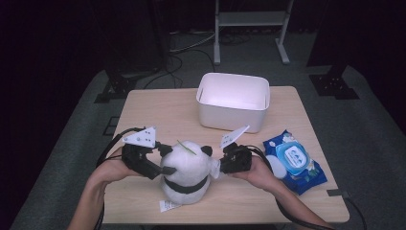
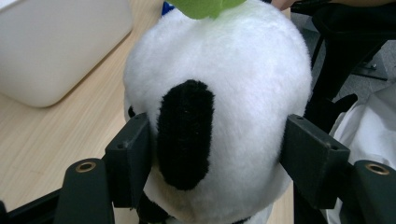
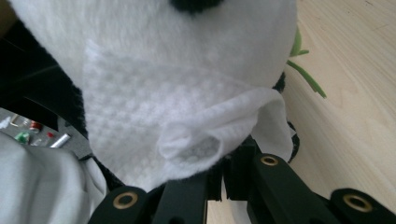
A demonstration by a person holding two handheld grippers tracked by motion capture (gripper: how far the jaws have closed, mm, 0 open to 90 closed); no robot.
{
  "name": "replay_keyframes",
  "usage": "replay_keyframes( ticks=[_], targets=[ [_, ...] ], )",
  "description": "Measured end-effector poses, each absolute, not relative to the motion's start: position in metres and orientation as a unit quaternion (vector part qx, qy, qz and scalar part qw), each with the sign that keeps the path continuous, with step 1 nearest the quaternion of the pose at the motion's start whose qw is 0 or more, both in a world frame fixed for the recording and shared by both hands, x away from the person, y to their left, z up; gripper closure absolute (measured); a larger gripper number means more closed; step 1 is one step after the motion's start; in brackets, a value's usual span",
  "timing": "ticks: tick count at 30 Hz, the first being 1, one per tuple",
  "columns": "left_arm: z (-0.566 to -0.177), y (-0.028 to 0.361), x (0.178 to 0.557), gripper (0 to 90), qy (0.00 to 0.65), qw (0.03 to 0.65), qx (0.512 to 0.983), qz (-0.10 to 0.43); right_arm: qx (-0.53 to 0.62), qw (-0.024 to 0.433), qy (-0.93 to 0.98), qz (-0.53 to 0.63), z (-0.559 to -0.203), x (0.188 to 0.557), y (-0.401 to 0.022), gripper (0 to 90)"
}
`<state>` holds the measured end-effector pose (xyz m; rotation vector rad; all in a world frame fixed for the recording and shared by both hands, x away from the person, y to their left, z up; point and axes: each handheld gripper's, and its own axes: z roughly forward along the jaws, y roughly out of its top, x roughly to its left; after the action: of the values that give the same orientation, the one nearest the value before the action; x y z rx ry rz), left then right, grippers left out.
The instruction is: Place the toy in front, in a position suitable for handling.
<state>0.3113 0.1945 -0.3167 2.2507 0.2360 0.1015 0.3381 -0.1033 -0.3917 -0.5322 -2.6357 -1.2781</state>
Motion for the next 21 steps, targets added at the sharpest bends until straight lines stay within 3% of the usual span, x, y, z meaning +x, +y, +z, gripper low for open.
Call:
replay_keyframes(
  ticks=[6,15,21],
  targets=[
    [-0.317,0.171,0.319,29.9,0.076,0.425,0.901,0.037,-0.195,0.079,-0.870,-0.446,-0.387,0.338,-0.126,87.0],
    [-0.330,0.116,0.333,29.9,0.041,0.467,0.883,0.002,-0.232,0.032,-0.865,-0.443,-0.369,0.318,-0.194,87.0],
    [-0.339,0.099,0.336,29.9,0.033,0.485,0.874,-0.012,-0.247,0.007,-0.871,-0.426,-0.356,0.307,-0.216,87.0]
  ],
)
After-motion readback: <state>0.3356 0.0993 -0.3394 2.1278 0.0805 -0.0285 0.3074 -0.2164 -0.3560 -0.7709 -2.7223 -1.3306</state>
